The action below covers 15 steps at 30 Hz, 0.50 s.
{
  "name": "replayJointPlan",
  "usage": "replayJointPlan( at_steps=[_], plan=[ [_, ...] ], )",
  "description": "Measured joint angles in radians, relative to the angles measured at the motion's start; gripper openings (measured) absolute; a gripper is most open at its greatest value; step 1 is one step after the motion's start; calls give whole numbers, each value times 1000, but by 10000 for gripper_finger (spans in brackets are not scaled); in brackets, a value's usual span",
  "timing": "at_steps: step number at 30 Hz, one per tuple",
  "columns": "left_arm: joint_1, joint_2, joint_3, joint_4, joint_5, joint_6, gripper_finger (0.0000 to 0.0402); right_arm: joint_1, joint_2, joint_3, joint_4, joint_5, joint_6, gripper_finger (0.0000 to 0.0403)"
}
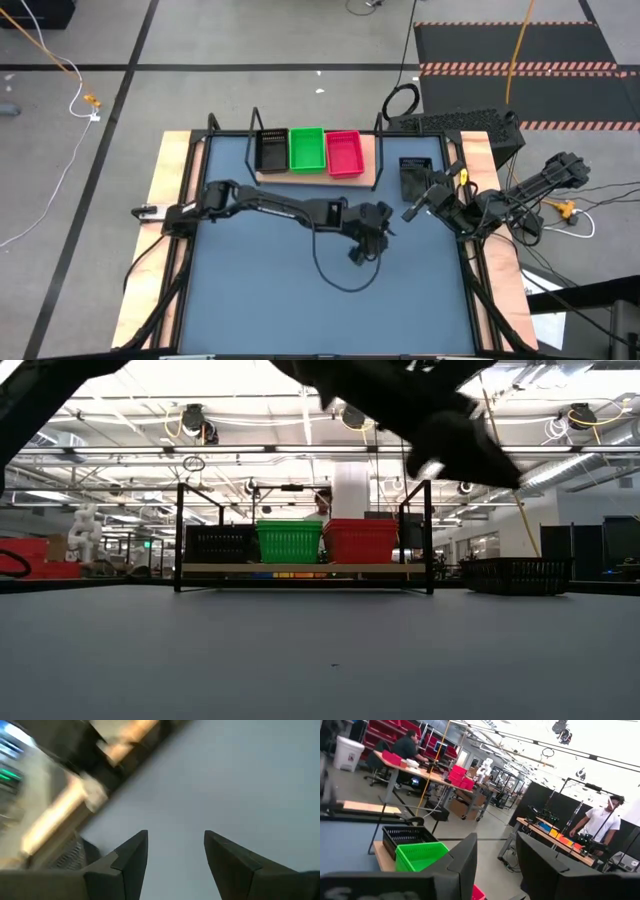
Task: Stack baskets on shelf by color
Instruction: Stack the black bin on top of the black bins on the shelf
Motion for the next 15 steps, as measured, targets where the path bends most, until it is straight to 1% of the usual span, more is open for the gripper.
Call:
replayJointPlan(
  at_steps=[3,6,7,9,10,15],
  plan=[
    [4,48,4,166,-1,-21,195,-2,0,0,7,-1,0,130],
    [7,92,4,282,2,-48,195,-3,0,0,9,-2,3,130],
    [9,96,3,285,7,-60,195,-3,0,0,9,-2,3,130],
    [16,123,37,341,13,-94,195,-3,0,0,11,-2,3,130],
    [23,128,53,331,16,-117,195,-3,1,0,12,-2,2,130],
    [81,233,195,327,30,-230,195,-4,1,0,26,-5,-1,130]
  ],
)
